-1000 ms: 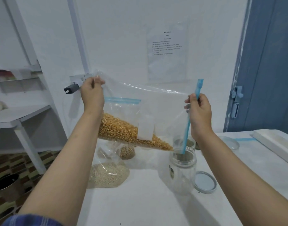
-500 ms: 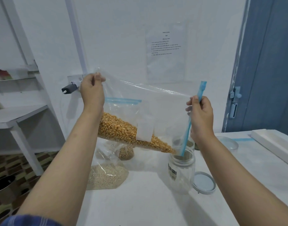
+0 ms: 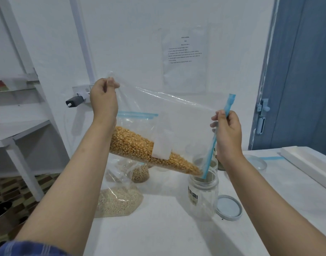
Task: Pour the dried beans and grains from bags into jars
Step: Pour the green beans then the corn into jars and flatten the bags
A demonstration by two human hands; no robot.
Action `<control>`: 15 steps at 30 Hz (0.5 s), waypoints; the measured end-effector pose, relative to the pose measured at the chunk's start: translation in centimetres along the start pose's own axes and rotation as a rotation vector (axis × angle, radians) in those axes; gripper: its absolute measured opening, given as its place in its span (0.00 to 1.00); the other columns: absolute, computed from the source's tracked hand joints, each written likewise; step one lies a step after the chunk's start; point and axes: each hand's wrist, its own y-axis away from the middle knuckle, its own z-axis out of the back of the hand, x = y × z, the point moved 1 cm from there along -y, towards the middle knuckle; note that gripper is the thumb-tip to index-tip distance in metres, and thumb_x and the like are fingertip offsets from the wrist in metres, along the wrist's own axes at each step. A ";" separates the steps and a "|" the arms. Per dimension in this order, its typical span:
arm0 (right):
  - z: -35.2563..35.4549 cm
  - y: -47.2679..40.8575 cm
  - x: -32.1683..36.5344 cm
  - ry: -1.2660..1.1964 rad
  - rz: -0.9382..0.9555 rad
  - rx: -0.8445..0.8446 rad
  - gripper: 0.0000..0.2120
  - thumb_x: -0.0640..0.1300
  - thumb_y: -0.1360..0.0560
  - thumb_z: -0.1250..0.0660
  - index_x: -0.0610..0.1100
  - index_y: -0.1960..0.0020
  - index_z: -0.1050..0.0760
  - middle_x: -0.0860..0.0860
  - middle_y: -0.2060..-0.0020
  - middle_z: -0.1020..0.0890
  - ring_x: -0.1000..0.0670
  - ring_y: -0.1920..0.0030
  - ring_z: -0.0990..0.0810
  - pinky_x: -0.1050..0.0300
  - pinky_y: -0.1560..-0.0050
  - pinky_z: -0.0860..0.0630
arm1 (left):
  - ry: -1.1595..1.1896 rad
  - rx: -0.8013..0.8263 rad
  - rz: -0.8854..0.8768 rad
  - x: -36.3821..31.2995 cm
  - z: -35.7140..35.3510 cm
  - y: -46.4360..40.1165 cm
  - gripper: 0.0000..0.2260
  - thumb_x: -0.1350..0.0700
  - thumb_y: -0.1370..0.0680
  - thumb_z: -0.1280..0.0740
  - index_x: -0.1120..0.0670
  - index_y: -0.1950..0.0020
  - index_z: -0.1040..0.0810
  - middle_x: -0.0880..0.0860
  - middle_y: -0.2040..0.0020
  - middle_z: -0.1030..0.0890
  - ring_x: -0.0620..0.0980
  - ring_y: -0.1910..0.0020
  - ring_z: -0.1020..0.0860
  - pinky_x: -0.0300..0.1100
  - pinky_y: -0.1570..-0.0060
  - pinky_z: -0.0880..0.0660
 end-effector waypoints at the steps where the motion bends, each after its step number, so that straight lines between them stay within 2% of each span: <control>1: 0.0 0.0 0.0 -0.002 -0.001 0.001 0.08 0.49 0.16 0.42 0.48 0.51 0.28 0.54 0.57 0.22 0.54 0.58 0.25 0.55 0.49 0.27 | 0.002 0.000 0.000 0.0 -0.1 0.0 0.14 0.54 0.16 0.41 0.47 0.61 0.25 0.42 0.61 0.24 0.35 0.60 0.27 0.37 0.46 0.29; 6: 0.0 0.1 -0.2 0.011 -0.007 0.015 0.09 0.49 0.16 0.43 0.47 0.50 0.28 0.53 0.56 0.22 0.54 0.57 0.25 0.54 0.48 0.27 | 0.020 -0.001 -0.002 0.1 -0.2 0.0 0.14 0.54 0.16 0.41 0.48 0.62 0.25 0.42 0.61 0.24 0.34 0.62 0.27 0.33 0.51 0.30; 15: 0.1 0.0 -0.2 0.019 0.016 0.025 0.09 0.49 0.15 0.45 0.46 0.48 0.28 0.53 0.56 0.22 0.54 0.57 0.25 0.54 0.48 0.27 | 0.040 0.009 0.006 -0.1 -0.4 0.0 0.14 0.54 0.16 0.40 0.48 0.62 0.26 0.43 0.60 0.24 0.34 0.60 0.27 0.33 0.50 0.30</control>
